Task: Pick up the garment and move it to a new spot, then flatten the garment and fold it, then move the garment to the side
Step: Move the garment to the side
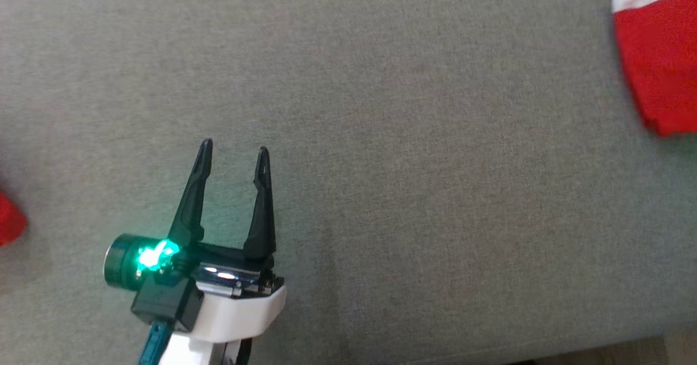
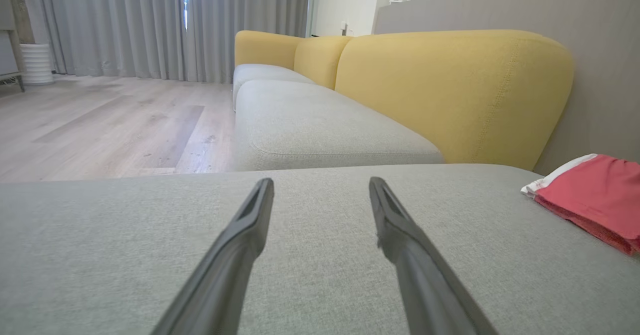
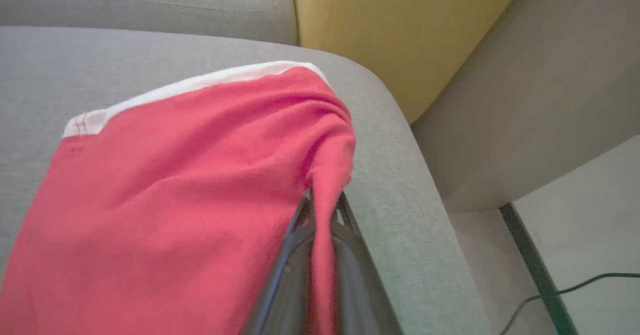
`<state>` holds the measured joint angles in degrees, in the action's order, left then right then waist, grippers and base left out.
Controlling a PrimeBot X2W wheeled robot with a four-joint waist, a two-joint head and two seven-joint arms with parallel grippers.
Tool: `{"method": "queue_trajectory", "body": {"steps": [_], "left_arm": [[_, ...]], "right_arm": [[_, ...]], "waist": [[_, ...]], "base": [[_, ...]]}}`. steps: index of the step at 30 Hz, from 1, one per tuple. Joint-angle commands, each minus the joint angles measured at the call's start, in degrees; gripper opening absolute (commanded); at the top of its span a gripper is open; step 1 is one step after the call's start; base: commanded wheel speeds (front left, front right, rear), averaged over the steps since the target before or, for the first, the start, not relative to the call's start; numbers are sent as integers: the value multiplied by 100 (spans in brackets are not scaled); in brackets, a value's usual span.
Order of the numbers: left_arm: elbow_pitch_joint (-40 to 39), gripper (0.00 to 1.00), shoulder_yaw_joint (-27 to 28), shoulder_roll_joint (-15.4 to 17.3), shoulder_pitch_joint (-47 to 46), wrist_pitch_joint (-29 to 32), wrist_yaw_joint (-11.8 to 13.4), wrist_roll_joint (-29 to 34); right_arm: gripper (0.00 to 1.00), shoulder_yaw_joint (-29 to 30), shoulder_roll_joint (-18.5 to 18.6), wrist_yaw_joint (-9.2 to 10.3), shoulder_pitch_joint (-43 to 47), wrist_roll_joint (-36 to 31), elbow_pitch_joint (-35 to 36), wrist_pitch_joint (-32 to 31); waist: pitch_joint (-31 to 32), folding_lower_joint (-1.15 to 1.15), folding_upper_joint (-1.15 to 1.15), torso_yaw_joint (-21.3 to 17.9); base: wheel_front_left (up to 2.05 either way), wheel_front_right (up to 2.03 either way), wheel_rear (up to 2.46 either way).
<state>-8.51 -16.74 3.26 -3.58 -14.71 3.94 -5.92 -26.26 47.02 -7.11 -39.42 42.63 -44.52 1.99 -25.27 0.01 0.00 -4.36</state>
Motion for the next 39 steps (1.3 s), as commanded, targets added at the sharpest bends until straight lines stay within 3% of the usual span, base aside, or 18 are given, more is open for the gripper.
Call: {"method": "queue_trajectory", "body": {"steps": [1,2,3,4,9,14,26,32,39], "left_arm": [[-169,100,162,-38,-131,-29,-31,60],[-154,100,157,-38,-156,-29,-35,63],[-134,100,151,-38,-176,-29,-37,61],[-110,100,142,-38,-194,-29,-38,55],[52,100,103,-38,-181,-29,-16,-22],[217,100,128,-38,5,-29,79,-110],[654,100,253,-38,654,-29,229,-290],[897,100,283,-38,980,-29,268,-334],[926,100,476,-38,1195,-29,233,-280]], "right_arm": [[0,66,333,-37,40,-118,-38,35],[0,71,329,-37,22,-164,-77,-1],[44,118,322,-37,-19,-238,-153,21],[100,161,315,-37,-69,-375,-234,97],[100,419,17,-37,-220,-1160,-680,679],[100,618,-623,-37,-20,-1502,-672,1090],[100,466,-2101,-37,1624,-1321,701,1295],[100,532,-2923,-37,2809,-1638,1569,1299],[100,1141,-3483,-37,3814,-2258,2551,1299]], "waist": [[-189,-1,0,-108],[-201,-1,0,-105],[-205,-1,0,-101],[-192,-1,0,-89],[111,-1,0,10],[655,-1,0,146],[1996,-1,0,436],[2707,-1,0,609],[3129,-1,0,760]], "base": [[0,0,0],[0,0,0],[0,0,0],[0,0,0],[0,0,0],[0,0,0],[0,0,0],[0,0,0],[0,0,0]]}}
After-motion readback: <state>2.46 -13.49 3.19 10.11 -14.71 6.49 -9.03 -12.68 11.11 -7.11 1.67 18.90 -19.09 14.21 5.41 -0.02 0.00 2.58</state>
